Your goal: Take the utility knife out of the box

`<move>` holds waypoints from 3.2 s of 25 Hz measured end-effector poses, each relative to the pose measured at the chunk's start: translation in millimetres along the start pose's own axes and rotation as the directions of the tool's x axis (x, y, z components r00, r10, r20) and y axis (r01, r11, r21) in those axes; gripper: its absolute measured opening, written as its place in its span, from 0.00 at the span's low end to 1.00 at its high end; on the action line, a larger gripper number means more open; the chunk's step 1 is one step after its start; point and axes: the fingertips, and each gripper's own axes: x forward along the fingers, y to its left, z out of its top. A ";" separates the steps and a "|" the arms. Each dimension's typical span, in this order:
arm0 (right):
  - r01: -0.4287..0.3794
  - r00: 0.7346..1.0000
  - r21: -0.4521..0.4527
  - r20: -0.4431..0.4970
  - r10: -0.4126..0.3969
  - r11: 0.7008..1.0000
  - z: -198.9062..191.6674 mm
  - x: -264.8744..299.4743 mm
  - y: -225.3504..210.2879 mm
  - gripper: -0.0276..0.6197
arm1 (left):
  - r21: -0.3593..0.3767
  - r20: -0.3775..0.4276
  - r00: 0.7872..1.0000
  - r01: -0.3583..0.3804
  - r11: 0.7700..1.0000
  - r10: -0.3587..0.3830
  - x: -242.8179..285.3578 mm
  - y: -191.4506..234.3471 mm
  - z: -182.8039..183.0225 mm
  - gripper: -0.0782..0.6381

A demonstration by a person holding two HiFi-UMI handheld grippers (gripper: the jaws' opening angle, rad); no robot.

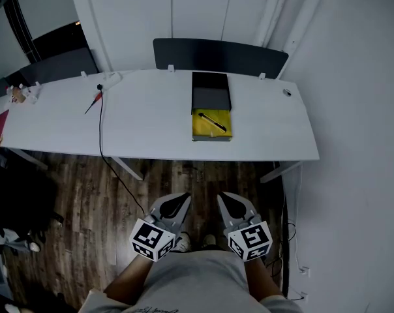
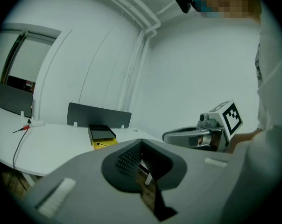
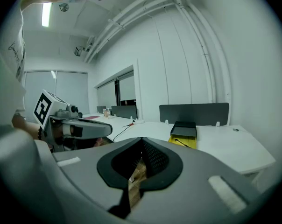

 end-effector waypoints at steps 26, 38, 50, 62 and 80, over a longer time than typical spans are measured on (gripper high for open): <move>0.006 1.000 -0.024 -0.007 -0.006 1.000 6.6 27.9 8.2 0.06 | -0.004 0.002 1.000 0.030 1.000 -0.030 -0.8 27.9 2.6 0.11; -0.013 1.000 0.001 -0.020 0.013 1.000 12.1 76.1 -35.4 0.06 | -0.017 -0.023 0.999 0.024 1.000 -0.024 52.9 64.4 9.1 0.11; -0.042 0.999 -0.001 -0.029 0.042 0.999 35.4 138.6 -113.7 0.06 | -0.034 -0.030 0.999 -0.016 0.999 0.015 137.9 110.0 32.5 0.11; -0.071 0.997 -0.016 -0.032 0.071 0.997 70.7 184.0 -198.0 0.06 | -0.026 -0.012 0.997 -0.071 0.997 0.071 220.1 147.2 73.8 0.11; -0.146 0.989 -0.015 -0.023 0.146 0.989 91.2 219.7 -264.6 0.06 | -0.023 -0.023 0.988 -0.154 0.988 0.154 280.6 166.1 95.2 0.11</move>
